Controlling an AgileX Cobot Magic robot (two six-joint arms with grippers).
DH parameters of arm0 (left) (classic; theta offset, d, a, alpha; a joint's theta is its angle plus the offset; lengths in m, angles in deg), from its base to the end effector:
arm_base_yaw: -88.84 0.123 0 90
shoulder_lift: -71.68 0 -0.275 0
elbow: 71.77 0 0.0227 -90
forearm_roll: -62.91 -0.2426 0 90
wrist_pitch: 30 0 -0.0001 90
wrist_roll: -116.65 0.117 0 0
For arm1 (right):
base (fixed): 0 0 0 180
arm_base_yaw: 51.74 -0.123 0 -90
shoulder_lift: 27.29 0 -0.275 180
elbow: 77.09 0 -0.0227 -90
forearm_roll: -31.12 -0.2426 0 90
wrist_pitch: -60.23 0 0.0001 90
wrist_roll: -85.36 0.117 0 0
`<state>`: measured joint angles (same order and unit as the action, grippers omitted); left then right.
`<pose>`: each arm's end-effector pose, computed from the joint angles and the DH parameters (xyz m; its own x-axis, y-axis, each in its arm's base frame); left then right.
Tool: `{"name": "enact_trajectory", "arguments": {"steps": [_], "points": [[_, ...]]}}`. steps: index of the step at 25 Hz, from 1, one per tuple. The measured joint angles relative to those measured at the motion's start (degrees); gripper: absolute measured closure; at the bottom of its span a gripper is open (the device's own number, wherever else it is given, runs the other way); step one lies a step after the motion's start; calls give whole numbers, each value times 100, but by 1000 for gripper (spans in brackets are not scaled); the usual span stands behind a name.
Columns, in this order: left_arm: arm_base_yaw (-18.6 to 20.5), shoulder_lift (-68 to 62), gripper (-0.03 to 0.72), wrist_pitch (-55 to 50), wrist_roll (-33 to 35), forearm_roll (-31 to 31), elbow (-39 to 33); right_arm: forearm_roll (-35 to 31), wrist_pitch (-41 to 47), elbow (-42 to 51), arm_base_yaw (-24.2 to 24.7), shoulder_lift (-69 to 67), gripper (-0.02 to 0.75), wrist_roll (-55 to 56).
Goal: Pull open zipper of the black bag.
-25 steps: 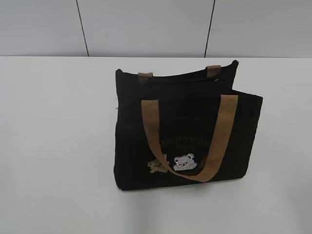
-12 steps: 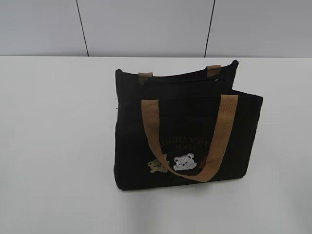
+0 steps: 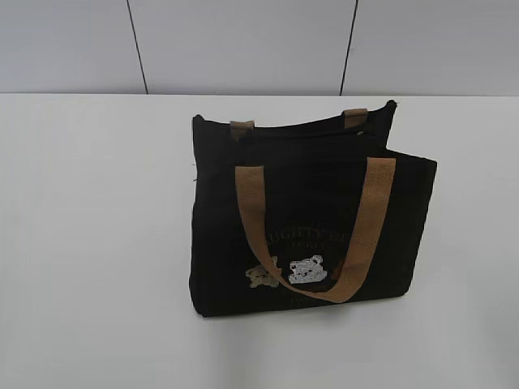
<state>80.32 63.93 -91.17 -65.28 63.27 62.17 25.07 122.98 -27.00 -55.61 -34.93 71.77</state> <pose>0.0156 -0.0030 0.2722 -0.4230 0.0262 -0.9058 0.1377 0.9898 -0.0356 0.0201 0.0124 0.2493 -0.4674 -0.2188 -0.8565 -0.2398 0.9639 -0.1154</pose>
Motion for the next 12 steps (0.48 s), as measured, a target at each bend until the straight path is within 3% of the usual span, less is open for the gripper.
{"name": "enact_trajectory", "arguments": {"steps": [12], "points": [[637,0,251,0,0,0,0,-15,0,0,208,0,297,0]]}}
